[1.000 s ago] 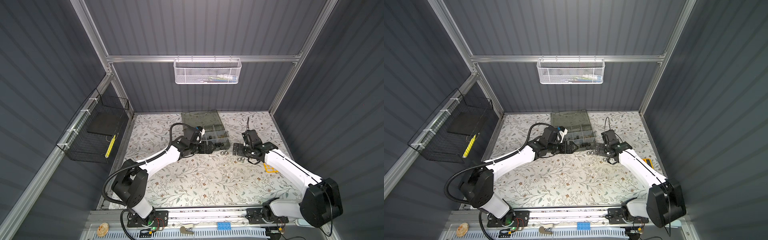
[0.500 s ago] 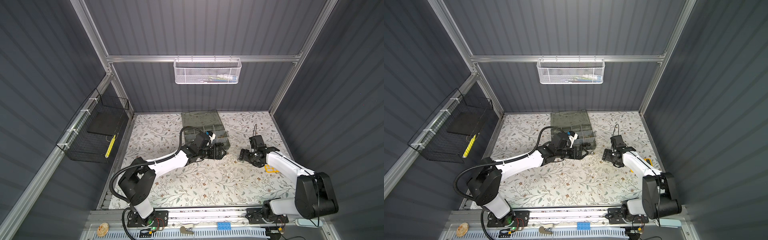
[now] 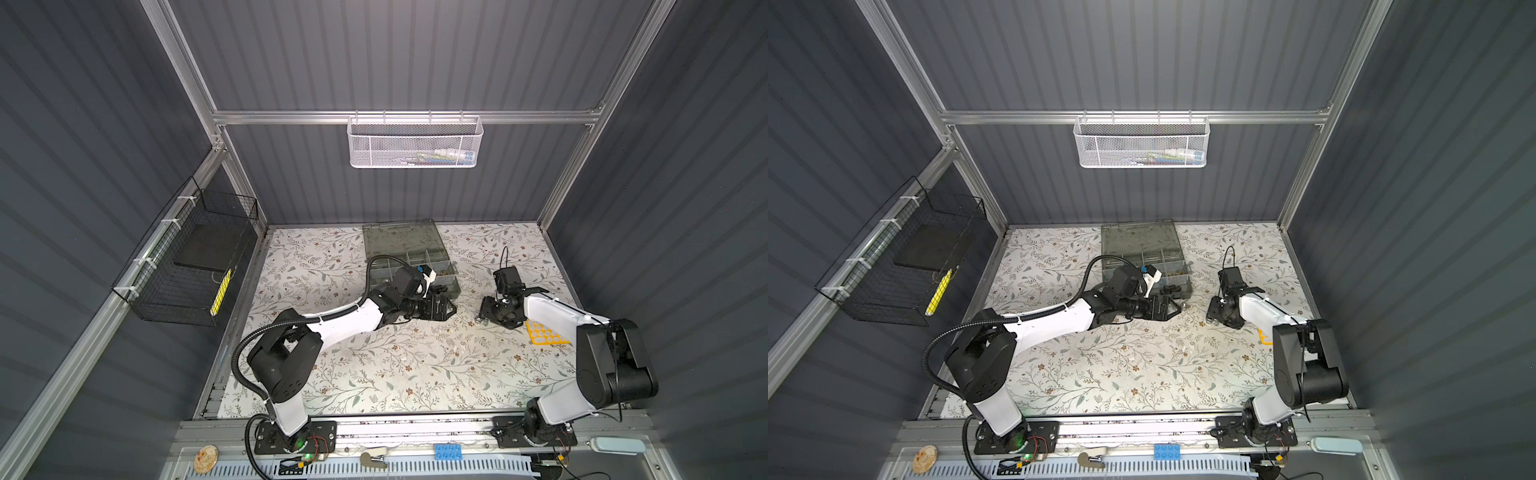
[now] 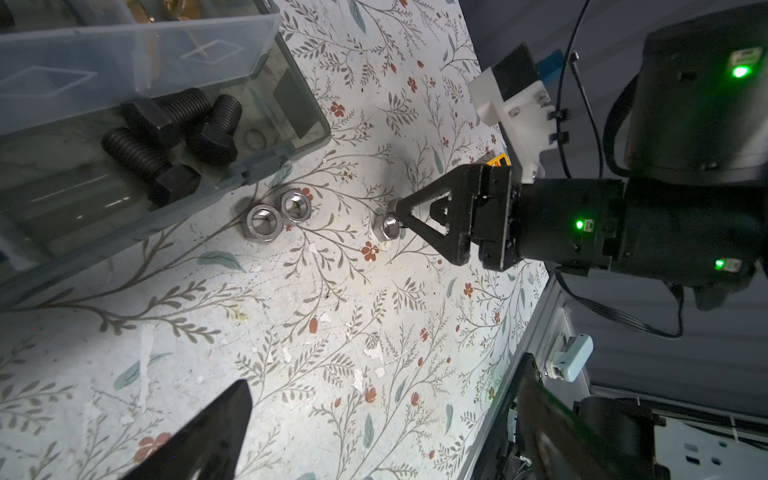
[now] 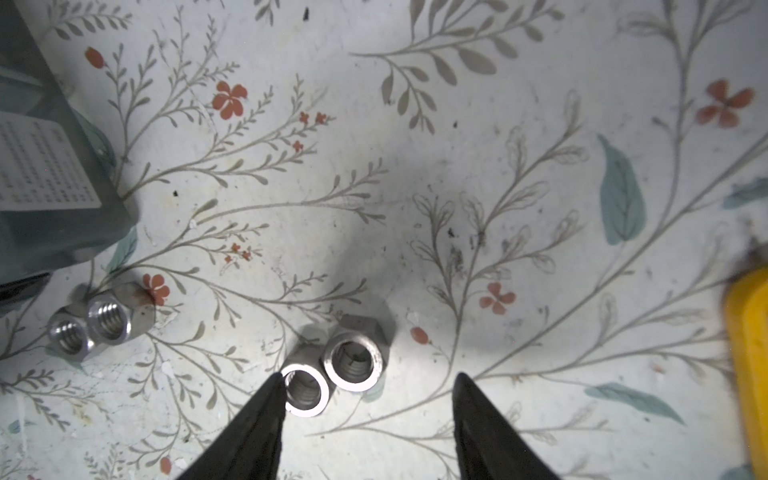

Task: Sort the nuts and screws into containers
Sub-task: 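Lower the right gripper onto a loose silver hex nut and close it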

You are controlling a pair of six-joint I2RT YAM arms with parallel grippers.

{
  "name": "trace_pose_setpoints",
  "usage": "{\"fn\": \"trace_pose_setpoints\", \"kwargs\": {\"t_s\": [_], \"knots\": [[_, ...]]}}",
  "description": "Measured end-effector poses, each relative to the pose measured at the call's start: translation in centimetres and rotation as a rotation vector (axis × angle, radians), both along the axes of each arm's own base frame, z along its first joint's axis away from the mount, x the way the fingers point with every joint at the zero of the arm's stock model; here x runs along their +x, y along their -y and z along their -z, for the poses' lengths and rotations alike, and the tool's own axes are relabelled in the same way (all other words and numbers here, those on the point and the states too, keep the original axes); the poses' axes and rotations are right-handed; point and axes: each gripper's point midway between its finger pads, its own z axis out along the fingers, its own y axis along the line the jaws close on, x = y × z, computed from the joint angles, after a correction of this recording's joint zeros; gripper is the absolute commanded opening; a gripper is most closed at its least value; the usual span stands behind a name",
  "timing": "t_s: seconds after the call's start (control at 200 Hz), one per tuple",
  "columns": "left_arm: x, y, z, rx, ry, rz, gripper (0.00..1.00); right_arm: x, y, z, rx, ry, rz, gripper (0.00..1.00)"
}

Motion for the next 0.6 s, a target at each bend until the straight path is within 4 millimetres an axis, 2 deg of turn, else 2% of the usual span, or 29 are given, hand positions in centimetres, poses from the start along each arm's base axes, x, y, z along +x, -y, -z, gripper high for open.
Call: {"fn": "trace_pose_setpoints", "kwargs": {"t_s": [0.32,0.49,0.6], "knots": [[0.1,0.7,-0.7,-0.016,0.008,0.029,1.0,0.2,0.2,0.9,-0.006,-0.024,0.017,0.52],[-0.1,0.8,-0.5,-0.014,-0.001,0.041,1.0,0.2,0.2,1.3,-0.011,-0.039,0.023,0.43],[-0.2,0.9,-0.3,-0.013,-0.009,0.048,1.0,0.3,0.5,1.6,-0.027,-0.047,0.029,0.42]]}}
